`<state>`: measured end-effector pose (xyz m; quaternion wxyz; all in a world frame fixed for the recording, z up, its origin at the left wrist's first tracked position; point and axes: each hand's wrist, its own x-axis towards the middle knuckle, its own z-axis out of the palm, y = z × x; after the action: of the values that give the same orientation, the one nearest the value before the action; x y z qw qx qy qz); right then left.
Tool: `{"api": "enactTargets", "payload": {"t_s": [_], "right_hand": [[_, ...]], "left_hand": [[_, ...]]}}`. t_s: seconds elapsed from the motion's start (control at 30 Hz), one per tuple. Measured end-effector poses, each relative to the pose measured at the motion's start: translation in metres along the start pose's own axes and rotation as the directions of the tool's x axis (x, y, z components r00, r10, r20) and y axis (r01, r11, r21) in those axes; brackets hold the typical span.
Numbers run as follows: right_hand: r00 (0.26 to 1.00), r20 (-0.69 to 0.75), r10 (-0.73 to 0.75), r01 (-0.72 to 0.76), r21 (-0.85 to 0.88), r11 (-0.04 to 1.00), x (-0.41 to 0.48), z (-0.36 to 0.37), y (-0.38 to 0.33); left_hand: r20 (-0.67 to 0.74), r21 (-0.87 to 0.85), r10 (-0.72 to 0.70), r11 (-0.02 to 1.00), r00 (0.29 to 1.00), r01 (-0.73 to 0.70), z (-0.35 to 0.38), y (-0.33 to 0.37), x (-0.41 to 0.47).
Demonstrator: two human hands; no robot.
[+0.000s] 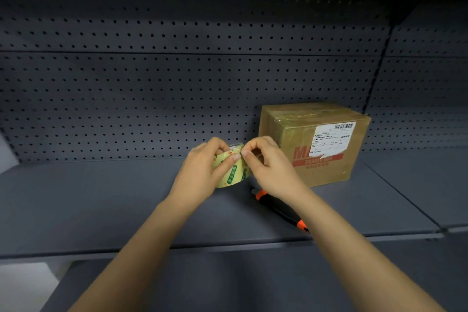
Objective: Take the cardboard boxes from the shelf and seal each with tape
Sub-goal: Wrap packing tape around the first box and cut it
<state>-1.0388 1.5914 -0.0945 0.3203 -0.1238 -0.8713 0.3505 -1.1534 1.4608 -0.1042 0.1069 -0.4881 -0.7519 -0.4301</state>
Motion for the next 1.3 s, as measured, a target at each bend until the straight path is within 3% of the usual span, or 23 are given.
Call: {"api": "enactTargets", "payload": {"t_s": [0.2, 0.37, 0.47, 0.57, 0.63, 0.73, 0.9, 1.03, 1.17, 1.3], "right_hand": [[0.994, -0.038, 0.099, -0.095, 0.096, 0.991, 0.0, 0.003, 0.014], [0.986, -0.099, 0.134, -0.118, 0.159, 0.98, -0.005, -0.003, 0.014], [0.983, -0.101, 0.153, -0.126, 0.233, 0.964, -0.008, 0.002, 0.011], [0.982, -0.116, 0.15, -0.117, 0.255, 0.96, -0.013, 0.006, 0.007], [0.982, -0.121, 0.148, -0.109, 0.283, 0.953, -0.017, 0.007, 0.004], [0.979, -0.119, 0.166, -0.124, 0.302, 0.945, -0.022, 0.007, -0.001], [0.958, -0.122, 0.259, -0.2, 0.364, 0.91, -0.028, 0.002, -0.008], [0.903, -0.079, 0.423, -0.295, 0.601, 0.743, -0.032, -0.013, -0.021], [0.93, -0.012, 0.367, -0.316, 0.484, 0.816, -0.041, -0.016, -0.024], [0.957, -0.059, 0.284, -0.232, 0.429, 0.873, -0.046, -0.018, -0.024]], "left_hand": [[0.02, 0.023, -0.001, 1.0, 1.0, 0.001, 0.003, -0.017, -0.009], [0.145, 0.195, 0.024, 0.979, 0.989, -0.052, 0.016, -0.037, -0.025], [0.113, 0.195, 0.035, 0.979, 0.993, -0.056, 0.018, -0.034, -0.03], [0.061, -0.028, 0.058, 0.998, 0.996, -0.057, 0.01, -0.014, -0.031], [0.079, -0.219, 0.054, 0.975, 0.995, -0.036, 0.005, 0.003, -0.031], [0.086, -0.374, 0.096, 0.926, 0.992, -0.057, 0.003, 0.019, -0.031], [0.111, -0.435, 0.11, 0.899, 0.988, -0.052, 0.003, 0.022, -0.026], [0.113, -0.534, 0.015, 0.844, 0.993, 0.048, 0.005, 0.012, -0.02], [0.135, -0.638, 0.014, 0.766, 0.991, 0.076, 0.008, 0.011, -0.017], [0.173, -0.681, 0.054, 0.728, 0.983, 0.08, 0.014, 0.015, -0.014]]}}
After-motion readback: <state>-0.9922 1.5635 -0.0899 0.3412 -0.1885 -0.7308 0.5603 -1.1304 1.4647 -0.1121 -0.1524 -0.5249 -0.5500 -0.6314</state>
